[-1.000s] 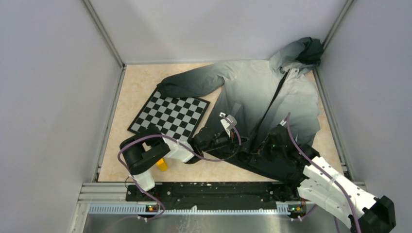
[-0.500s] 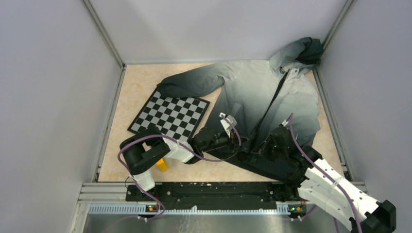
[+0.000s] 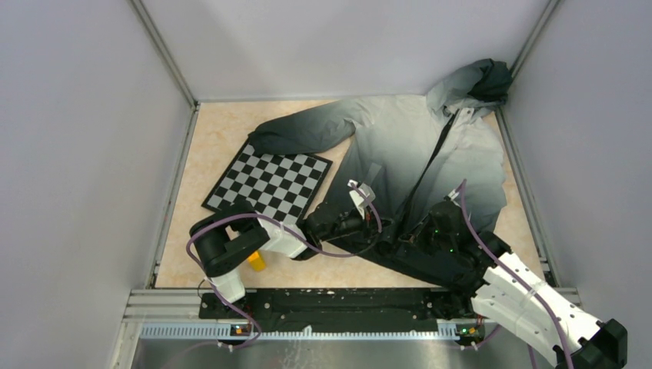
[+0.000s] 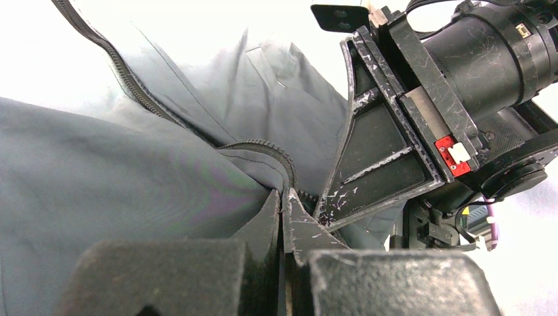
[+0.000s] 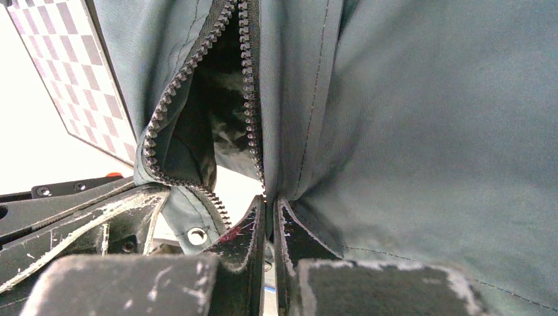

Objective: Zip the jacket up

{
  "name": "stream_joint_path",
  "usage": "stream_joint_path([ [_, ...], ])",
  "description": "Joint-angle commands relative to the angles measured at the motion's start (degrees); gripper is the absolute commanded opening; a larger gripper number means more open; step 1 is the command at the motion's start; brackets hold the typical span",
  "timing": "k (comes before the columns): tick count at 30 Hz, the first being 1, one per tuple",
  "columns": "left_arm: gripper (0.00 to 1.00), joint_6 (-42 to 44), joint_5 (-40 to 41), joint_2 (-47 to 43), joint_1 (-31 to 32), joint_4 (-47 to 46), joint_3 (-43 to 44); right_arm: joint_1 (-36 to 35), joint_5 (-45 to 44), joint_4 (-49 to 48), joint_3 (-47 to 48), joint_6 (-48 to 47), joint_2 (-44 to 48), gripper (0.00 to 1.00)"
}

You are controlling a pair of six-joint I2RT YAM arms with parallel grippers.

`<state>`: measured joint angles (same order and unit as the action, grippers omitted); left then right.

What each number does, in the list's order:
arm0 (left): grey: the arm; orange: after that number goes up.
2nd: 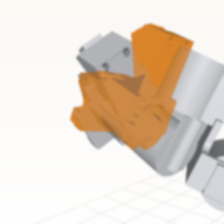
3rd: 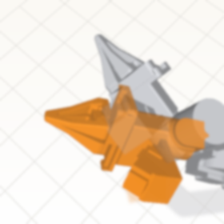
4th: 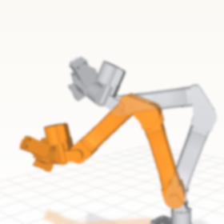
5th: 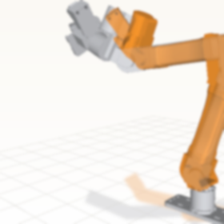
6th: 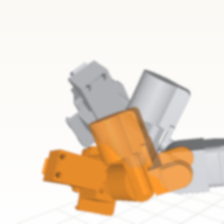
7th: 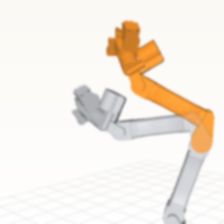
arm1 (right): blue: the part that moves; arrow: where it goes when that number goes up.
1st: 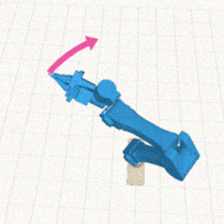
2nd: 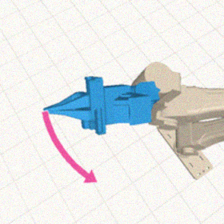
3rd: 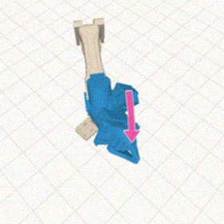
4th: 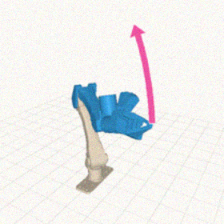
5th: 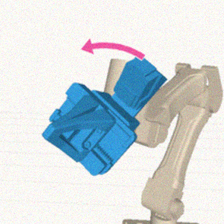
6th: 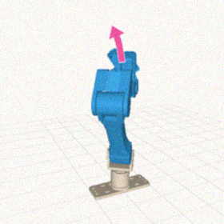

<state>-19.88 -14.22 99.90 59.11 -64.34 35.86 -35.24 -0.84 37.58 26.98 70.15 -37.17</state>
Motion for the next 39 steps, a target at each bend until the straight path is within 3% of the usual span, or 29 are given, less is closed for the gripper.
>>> stream_joint_path([
  [1, 0.0, 0.8, -1.4, -0.6, 0.6, -3.6, -0.3, -0.3, -1.7, -1.3, 0.7, 0.9, 0.6, 0.0],
  [39, 0.0, 0.6, 0.0, 0.4, 0.9, -3.7, 1.3, -0.3, 0.1, -3.4, -0.1, -0.3, 1.1, 0.0],
])
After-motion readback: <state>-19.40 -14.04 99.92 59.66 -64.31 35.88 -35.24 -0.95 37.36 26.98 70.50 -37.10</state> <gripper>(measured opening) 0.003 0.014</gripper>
